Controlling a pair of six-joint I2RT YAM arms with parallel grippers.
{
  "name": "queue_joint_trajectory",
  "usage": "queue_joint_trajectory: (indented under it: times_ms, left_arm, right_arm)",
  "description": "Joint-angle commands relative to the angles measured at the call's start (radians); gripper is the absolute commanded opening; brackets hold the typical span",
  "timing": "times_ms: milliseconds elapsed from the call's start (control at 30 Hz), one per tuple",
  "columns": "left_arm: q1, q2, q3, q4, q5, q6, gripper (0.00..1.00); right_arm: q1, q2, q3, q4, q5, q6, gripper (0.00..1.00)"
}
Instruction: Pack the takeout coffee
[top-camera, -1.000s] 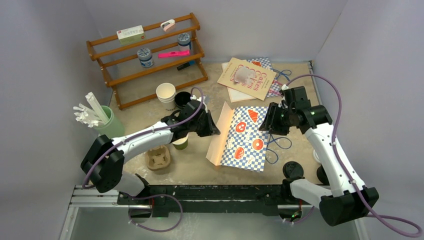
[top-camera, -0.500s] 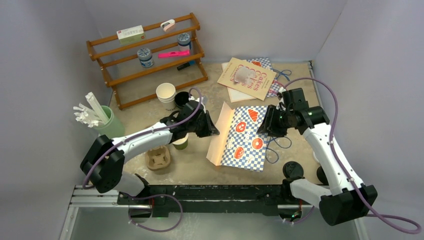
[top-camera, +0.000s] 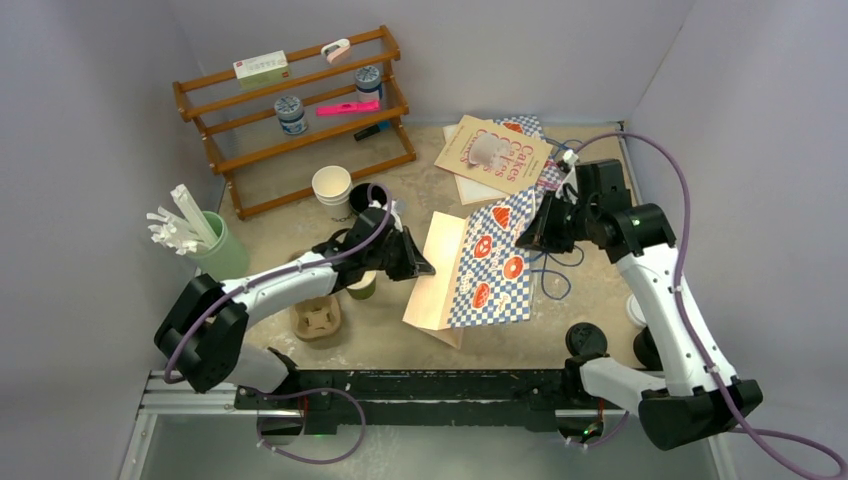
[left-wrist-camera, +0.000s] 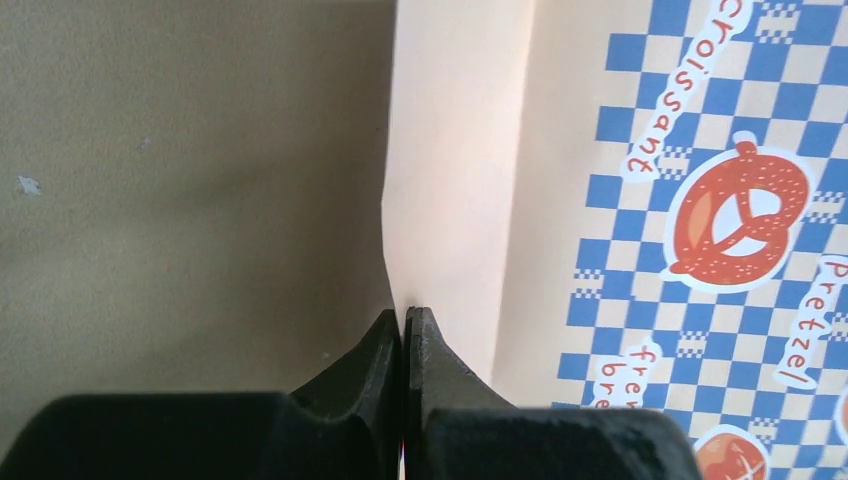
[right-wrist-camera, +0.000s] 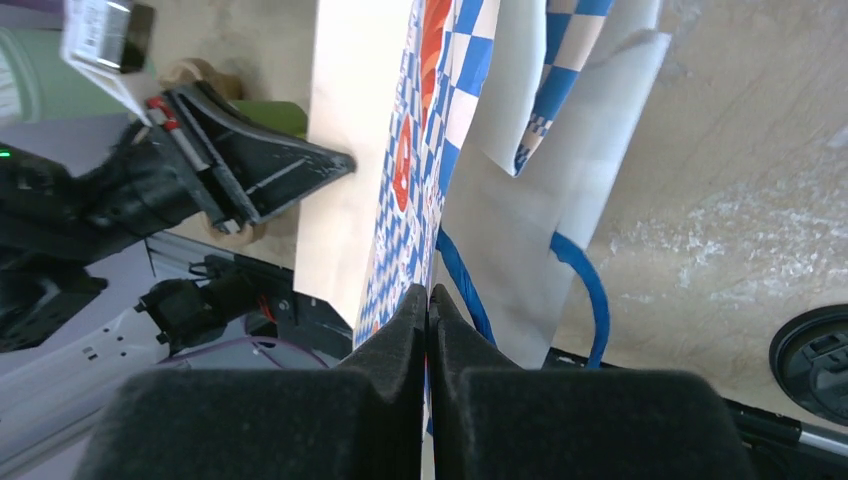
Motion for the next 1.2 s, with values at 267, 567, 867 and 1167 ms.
queue_joint_trajectory:
  times_ms: [267,567,867,1167]
  left_arm:
    - [0.044,-0.032,-0.107,0.123,0.049,0.006,0.00]
    - [0.044,-0.021,-0.134,0.207,0.089,0.007,0.32]
    - [0.042,0.027,-0.143,0.234,0.106,0.023,0.38]
    - [0.039,0.067,-0.102,0.212,0.120,0.050,0.36]
  right_arm:
    - [0.000,0.005,0.238,-0.060,0.025,-0.014,0.00]
    - [0.000,0.006,0.252,-0.008,-0.168,-0.010,0.00]
    - [0.000,0.032,0.331,-0.033,-0.179,-0.016,0.00]
    - [0.000,0.051,0.374,-0.087,-0.118,-0.019,0.00]
